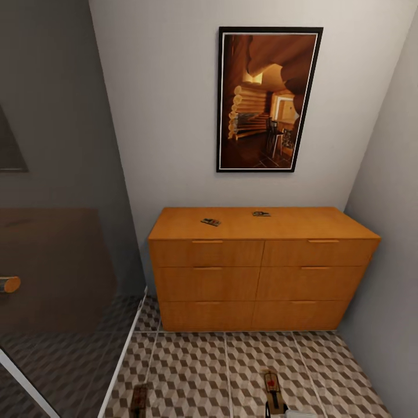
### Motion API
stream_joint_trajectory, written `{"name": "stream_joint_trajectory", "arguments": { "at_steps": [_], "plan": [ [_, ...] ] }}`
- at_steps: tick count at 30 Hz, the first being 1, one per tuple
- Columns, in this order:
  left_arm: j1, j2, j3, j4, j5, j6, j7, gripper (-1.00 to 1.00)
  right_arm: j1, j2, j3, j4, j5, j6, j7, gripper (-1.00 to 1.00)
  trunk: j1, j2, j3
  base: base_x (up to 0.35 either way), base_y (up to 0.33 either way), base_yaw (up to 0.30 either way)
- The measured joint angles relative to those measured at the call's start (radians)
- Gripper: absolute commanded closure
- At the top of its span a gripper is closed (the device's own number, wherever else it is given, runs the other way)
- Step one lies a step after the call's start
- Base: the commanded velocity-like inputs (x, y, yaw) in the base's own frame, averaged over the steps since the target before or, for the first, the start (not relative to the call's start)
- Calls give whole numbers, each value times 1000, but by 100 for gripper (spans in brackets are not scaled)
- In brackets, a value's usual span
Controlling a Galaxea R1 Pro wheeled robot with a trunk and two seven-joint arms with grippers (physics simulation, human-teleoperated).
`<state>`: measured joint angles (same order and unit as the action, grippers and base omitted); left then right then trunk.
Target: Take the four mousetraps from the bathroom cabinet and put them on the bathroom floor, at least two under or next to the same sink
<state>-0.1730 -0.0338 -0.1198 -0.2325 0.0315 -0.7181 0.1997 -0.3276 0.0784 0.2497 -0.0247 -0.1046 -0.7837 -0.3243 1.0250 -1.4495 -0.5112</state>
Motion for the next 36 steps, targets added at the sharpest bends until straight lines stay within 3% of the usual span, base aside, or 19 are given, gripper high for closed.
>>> {"name": "stream_joint_trajectory", "arguments": {
  "at_steps": [4, 7, 9, 12, 16, 22, 27, 28, 36],
  "plan": [
    [0, -2, -1, -93, 31, 11, 2, 100, 0, 4, 1, -1, -10, -1, 3, 100, 0, 0, 0, 0, 0, 0],
    [0, 1, -1, -174, 37, 120, 2, 100, 0, 4, 2, -1, -11, -1, 5, 100, 0, 0, 0, 0, 0, 0],
    [0, 7, -1, -252, 39, 258, -2, 100, 0, 3, 3, -1, -11, -2, 6, 100, 0, 0, 0, 0, 0, 0],
    [0, 13, -5, -337, 40, 380, -7, 100, 0, 3, 4, -1, -11, -2, 6, 100, 0, 0, 0, 0, 0, 0],
    [0, 17, -10, -371, 40, 425, -9, 100, 0, 1, 5, -1, -11, -4, 7, 100, 0, 0, 0, 0, 0, 0],
    [1, 20, -12, -325, 38, 403, -12, 100, 0, -2, 5, -1, -11, -5, 8, 100, 0, 0, 0, 0, 0, 0],
    [1, 21, -10, -169, 36, 252, -11, 100, 0, -3, 5, 1, -10, -14, 8, 100, 0, 0, 0, 0, 0, 0],
    [1, 21, -9, -122, 37, 193, -10, 100, 0, -3, 5, 1, -10, -17, 8, 100, 0, 0, 0, 0, 0, 0],
    [0, 39, -8, -44, 38, 147, -9, 100, 0, -5, 5, 1, -11, -18, 8, 100, 0, 0, 0, 0, 0, 0]
  ]
}}
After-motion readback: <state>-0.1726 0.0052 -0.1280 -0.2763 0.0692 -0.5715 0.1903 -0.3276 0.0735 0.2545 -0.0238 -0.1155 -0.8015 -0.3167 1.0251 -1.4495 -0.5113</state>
